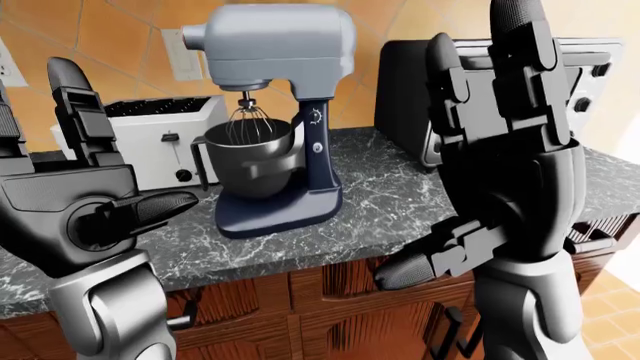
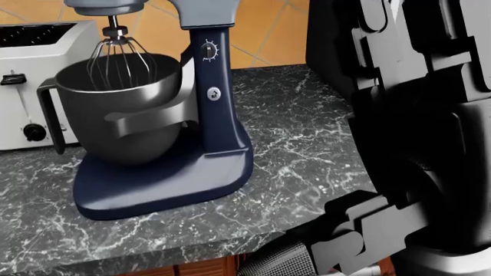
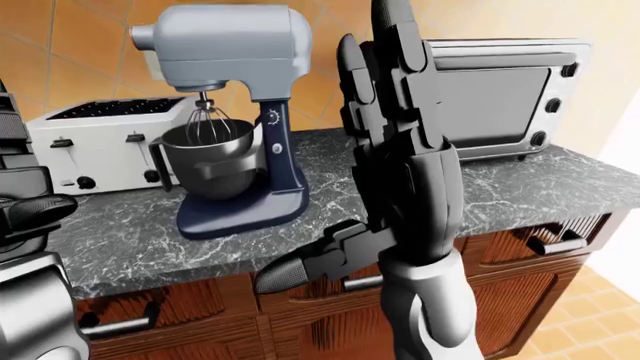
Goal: Open the stand mixer head.
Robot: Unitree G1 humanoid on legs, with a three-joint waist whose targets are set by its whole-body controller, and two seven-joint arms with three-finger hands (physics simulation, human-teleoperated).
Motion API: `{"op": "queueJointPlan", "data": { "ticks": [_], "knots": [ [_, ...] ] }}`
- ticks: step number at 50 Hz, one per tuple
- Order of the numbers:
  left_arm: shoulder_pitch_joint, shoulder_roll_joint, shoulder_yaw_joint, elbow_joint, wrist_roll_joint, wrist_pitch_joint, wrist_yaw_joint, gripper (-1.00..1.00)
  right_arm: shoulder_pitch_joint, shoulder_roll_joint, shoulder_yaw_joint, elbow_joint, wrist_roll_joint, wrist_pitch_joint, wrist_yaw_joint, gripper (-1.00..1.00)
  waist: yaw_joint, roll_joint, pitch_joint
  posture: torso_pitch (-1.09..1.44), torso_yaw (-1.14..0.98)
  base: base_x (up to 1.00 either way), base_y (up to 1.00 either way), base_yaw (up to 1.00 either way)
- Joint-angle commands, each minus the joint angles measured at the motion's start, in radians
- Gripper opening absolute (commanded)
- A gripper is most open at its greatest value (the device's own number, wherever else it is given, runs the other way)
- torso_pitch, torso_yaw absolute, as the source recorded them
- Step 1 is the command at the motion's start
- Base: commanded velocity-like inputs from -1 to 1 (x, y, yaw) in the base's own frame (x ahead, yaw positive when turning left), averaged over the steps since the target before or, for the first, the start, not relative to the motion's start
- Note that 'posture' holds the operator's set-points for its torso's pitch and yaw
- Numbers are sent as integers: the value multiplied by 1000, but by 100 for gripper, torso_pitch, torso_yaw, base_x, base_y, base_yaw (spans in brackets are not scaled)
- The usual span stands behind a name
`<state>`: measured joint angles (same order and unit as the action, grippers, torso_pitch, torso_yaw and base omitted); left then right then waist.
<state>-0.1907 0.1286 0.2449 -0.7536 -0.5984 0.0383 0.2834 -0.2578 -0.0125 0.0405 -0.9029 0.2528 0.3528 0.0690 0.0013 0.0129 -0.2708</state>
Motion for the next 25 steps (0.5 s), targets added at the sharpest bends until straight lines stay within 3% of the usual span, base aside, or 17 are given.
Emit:
{"op": "queueJointPlan", "data": {
  "ticks": [1, 8, 13, 18, 20, 25],
  "knots": [
    [-20, 5, 0, -21, 2, -14, -8, 100, -18, 0, 1, -13, -1, -8, 0, 100, 1, 4, -3, -39, 0, 0, 0, 0],
    [-24, 8, 5, -20, 5, -16, 2, 100, -60, 2, -25, -53, 91, 162, -55, 100, 6, 1, -12, -39, 0, 0, 0, 0],
    [-22, 9, 5, -23, 6, -17, 3, 100, -112, -3, -89, -102, 348, 337, -171, 100, 9, -2, -10, -39, 0, 0, 0, 0],
    [-19, 10, 7, -30, 7, -15, 3, 100, -186, -70, -152, -47, 599, 447, -337, 100, 10, -4, -9, -39, 0, 0, 0, 0],
    [-18, 9, 7, -32, 7, -15, 3, 100, -184, -108, -137, -43, 620, 455, -351, 100, 11, -6, -8, -39, 0, 0, 0, 0],
    [-17, 13, 13, -37, 4, -13, 6, 100, -159, -127, -114, -54, 645, 505, -344, 100, 14, -10, -6, -39, 0, 0, 0, 0]
  ]
}}
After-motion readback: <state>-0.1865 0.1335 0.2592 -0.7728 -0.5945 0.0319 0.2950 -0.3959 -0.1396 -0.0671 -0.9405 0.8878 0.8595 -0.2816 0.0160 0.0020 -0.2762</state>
